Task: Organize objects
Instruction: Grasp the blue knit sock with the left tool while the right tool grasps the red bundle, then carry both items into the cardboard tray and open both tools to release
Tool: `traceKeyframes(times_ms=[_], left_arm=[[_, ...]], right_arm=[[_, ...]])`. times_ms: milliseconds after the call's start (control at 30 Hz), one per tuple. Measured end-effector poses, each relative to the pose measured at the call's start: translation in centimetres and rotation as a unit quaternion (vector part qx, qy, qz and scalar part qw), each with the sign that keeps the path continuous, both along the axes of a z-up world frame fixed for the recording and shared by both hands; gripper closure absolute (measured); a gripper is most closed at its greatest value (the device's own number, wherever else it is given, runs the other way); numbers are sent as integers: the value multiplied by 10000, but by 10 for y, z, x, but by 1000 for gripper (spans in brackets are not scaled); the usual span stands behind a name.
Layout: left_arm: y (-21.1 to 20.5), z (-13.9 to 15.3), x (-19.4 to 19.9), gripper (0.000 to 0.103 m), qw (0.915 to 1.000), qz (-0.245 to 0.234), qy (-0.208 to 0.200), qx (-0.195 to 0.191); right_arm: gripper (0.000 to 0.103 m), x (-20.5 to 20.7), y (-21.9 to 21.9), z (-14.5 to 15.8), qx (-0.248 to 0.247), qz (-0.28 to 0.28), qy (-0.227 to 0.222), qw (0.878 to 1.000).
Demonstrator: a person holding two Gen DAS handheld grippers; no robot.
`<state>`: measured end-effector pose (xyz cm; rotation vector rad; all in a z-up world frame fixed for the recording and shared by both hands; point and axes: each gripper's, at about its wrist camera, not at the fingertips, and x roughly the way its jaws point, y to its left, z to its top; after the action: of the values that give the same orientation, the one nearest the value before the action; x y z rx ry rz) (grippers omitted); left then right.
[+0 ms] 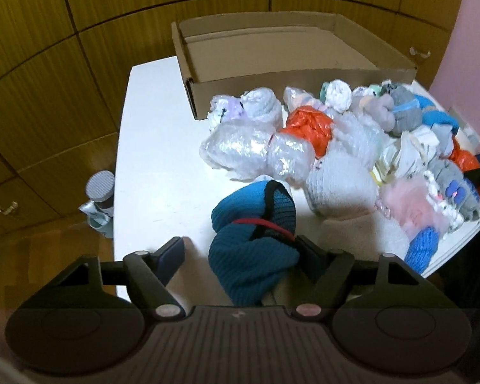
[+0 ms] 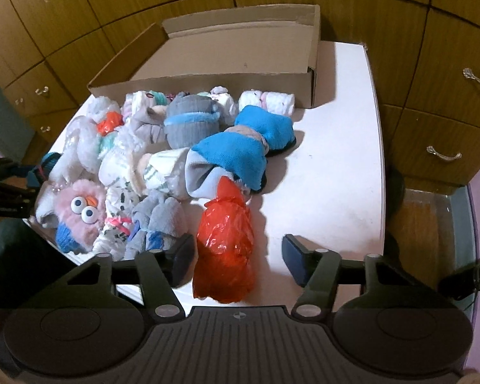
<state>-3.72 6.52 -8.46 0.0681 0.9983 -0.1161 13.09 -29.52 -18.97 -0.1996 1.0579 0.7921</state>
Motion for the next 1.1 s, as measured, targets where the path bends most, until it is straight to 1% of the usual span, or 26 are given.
traceKeyframes(times_ms=[67, 100, 133, 167, 300, 333, 433, 500, 567, 633, 733, 800, 867, 900, 967, 1033, 1100], left_arm=[[4, 1, 0, 37, 10000, 28, -20, -79], [5, 2, -1, 45, 9999, 46, -54, -89], [7, 3, -2, 56, 9999, 81, -86, -105], [9, 4, -1, 55, 9998, 131, -116, -130], [21, 7, -2, 57, 9984, 304, -105, -473], [22, 8, -3, 57, 9983, 309, -74, -482], [20, 13, -6, 57, 9990, 290, -86, -316], [18, 23, -6, 57, 9991, 281, -140, -272], [18, 35, -4, 57, 9990, 287, -241, -240], [19, 51, 7, 57, 9986, 283, -383, -226], [18, 78, 35, 57, 9974, 303, -621, -216], [15, 93, 65, 57, 9962, 292, -785, -243], [10, 99, 96, 57, 9952, 275, -893, -283], [4, 101, 115, 57, 9947, 231, -983, -179], [-8, 93, 147, 57, 9939, 186, -1086, 107], [-15, 80, 186, 57, 9945, 183, -1012, 200], [-18, 66, 214, 57, 9949, 181, -923, 350]], right_arm=[[51, 1, -1, 1, 11, -13, 14, 10000], [55, 1, -1, 1, 4, 7, 15, 10000], [64, 1, -1, 1, -10, 31, -18, 10000], [66, 0, 0, 1, -53, 51, -77, 9999], [67, -2, -3, 4, -14, 33, -162, 9999], [67, -1, -5, 6, -12, 31, -177, 9998], [67, -1, -12, 15, 60, 0, -217, 9997], [67, 2, -17, 23, 139, -27, -263, 9996], [67, 9, -22, 35, 339, -57, -243, 9991], [67, 18, -22, 49, 575, -65, -276, 9979], [67, 43, -10, 76, 950, -45, -379, 9947], [67, 64, 6, 88, 1128, -25, -434, 9927], [67, 92, 33, 95, 1376, 17, -273, 9901], [67, 103, 46, 97, 1449, 36, -207, 9892], [67, 128, 79, 97, 1538, 78, -109, 9880], [67, 149, 109, 93, 1520, 102, -59, 9883], [67, 173, 139, 84, 1475, 59, 50, 9890]])
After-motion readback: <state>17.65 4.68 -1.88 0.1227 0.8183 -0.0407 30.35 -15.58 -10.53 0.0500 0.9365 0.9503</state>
